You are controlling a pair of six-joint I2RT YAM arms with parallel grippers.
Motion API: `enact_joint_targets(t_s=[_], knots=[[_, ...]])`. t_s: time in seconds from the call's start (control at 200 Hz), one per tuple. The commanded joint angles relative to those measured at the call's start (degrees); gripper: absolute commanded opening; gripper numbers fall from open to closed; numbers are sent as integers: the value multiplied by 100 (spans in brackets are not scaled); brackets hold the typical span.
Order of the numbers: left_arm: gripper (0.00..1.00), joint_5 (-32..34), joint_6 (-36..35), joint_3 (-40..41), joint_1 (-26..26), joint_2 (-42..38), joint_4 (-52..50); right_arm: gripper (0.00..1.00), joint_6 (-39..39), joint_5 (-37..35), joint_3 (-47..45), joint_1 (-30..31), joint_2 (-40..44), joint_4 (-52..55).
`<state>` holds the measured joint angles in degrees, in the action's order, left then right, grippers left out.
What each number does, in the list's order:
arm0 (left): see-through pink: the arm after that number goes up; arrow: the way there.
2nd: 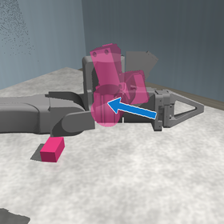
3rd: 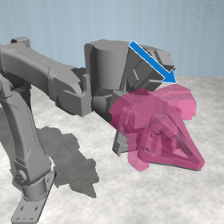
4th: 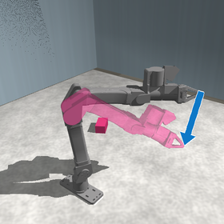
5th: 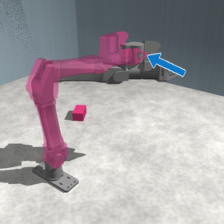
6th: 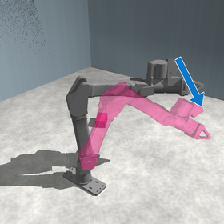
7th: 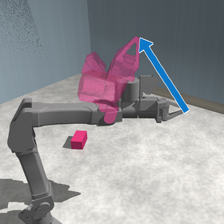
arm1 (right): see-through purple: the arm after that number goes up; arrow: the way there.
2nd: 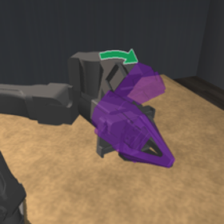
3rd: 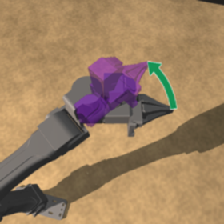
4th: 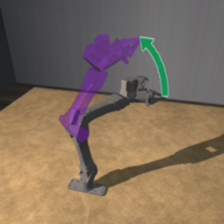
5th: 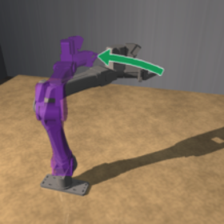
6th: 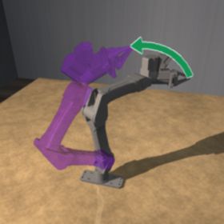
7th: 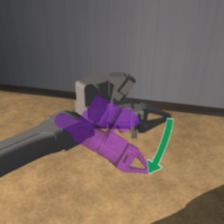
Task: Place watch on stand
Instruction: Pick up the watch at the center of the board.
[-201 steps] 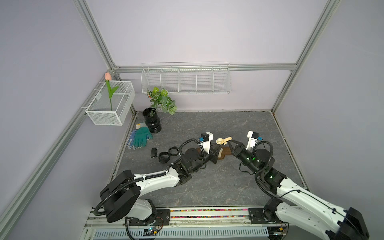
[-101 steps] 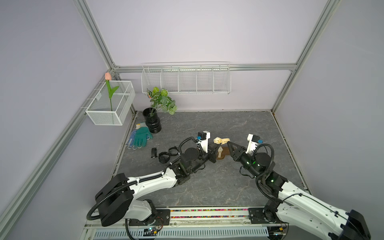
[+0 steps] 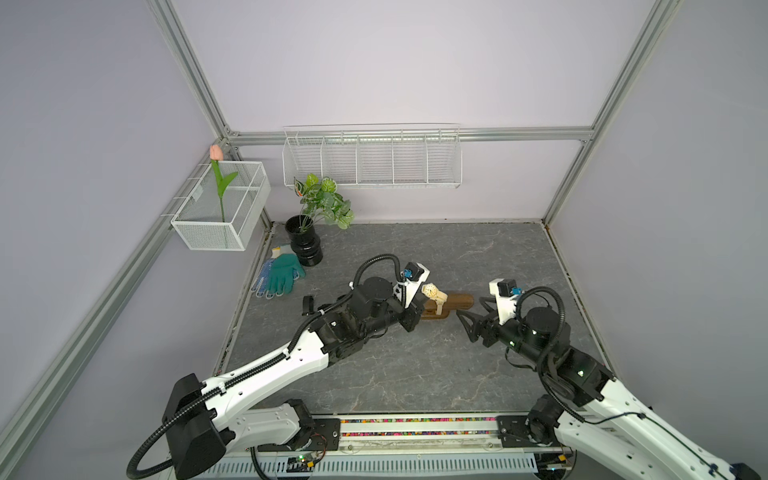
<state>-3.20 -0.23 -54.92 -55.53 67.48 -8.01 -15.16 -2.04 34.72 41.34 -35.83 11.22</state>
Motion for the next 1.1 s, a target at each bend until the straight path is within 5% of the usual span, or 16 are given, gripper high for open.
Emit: enact_joint_targets(t_s=[0.0, 0.355, 0.675, 1.095], knots=[[0, -302, -811, -407, -4, 53, -1222, 87, 586, 1041, -8, -12, 42, 27], [0, -812, -1281, -899, -198, 403, -2213, 85, 737, 2202, 252, 134, -476, -337], [0, -1084, -1302, -1065, -285, 528, -2363, 81, 880, 2364, 332, 223, -657, -407], [0, -1210, -1305, -1074, -319, 572, -2425, 62, 1048, 2124, 486, 375, -880, -468]])
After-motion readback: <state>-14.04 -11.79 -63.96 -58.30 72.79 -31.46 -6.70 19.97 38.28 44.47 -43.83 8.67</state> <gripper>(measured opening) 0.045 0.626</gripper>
